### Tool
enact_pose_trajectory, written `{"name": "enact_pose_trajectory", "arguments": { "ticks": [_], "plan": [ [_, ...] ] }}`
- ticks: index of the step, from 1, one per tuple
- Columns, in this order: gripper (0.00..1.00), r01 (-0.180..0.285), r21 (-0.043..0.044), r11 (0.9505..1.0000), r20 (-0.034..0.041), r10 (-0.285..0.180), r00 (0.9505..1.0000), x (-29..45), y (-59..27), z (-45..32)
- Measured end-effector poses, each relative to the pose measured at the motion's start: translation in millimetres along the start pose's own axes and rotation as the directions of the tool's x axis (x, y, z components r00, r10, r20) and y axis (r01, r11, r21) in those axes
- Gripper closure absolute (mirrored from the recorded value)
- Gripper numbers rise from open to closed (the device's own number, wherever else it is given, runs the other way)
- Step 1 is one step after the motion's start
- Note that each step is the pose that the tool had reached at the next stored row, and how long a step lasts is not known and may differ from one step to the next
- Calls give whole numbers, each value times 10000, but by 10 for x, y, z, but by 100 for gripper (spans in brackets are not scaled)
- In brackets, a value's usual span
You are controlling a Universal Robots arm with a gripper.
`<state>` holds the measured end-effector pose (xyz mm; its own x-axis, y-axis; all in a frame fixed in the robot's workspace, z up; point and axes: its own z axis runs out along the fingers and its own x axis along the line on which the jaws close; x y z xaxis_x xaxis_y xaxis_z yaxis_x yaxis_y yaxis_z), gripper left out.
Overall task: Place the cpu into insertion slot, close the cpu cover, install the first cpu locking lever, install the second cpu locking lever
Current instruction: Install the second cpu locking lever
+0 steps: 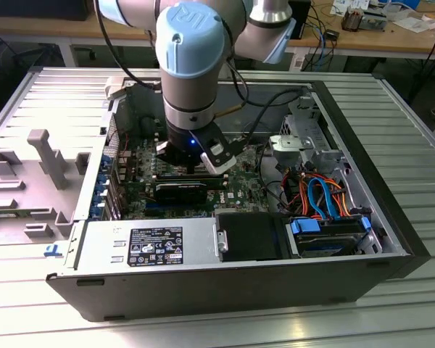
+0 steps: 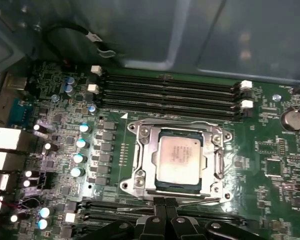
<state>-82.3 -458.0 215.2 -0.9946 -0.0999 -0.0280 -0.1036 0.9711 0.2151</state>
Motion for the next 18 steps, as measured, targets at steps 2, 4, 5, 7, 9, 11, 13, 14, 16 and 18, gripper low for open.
{"name": "enact_pose_trajectory", "arguments": {
  "ticks": [2, 4, 5, 7, 9, 11, 13, 14, 16, 18],
  "plan": [
    [89, 1, -4, 10000, 1, -1, 10000, 48, 2, 16],
    [89, 0, -3, 10000, 0, 0, 10000, 91, 3, 21],
    [89, 0, -5, 10000, 1, 0, 10000, 118, 6, 25],
    [89, 0, -5, 10000, 1, 0, 10000, 158, 9, 30],
    [89, 1, -4, 10000, 0, -1, 10000, 201, 12, 34],
    [89, 1, -4, 10000, 1, -1, 10000, 245, 15, 40],
    [89, 0, -5, 10000, 2, 0, 10000, 299, 19, 49],
    [89, 0, -5, 10000, 2, 0, 10000, 316, 20, 54],
    [89, 0, -13, 10000, 2, 0, 10000, 338, 20, 62],
    [89, 8, -28, 10000, 1, -8, 10000, 346, 16, 80]
  ]
}}
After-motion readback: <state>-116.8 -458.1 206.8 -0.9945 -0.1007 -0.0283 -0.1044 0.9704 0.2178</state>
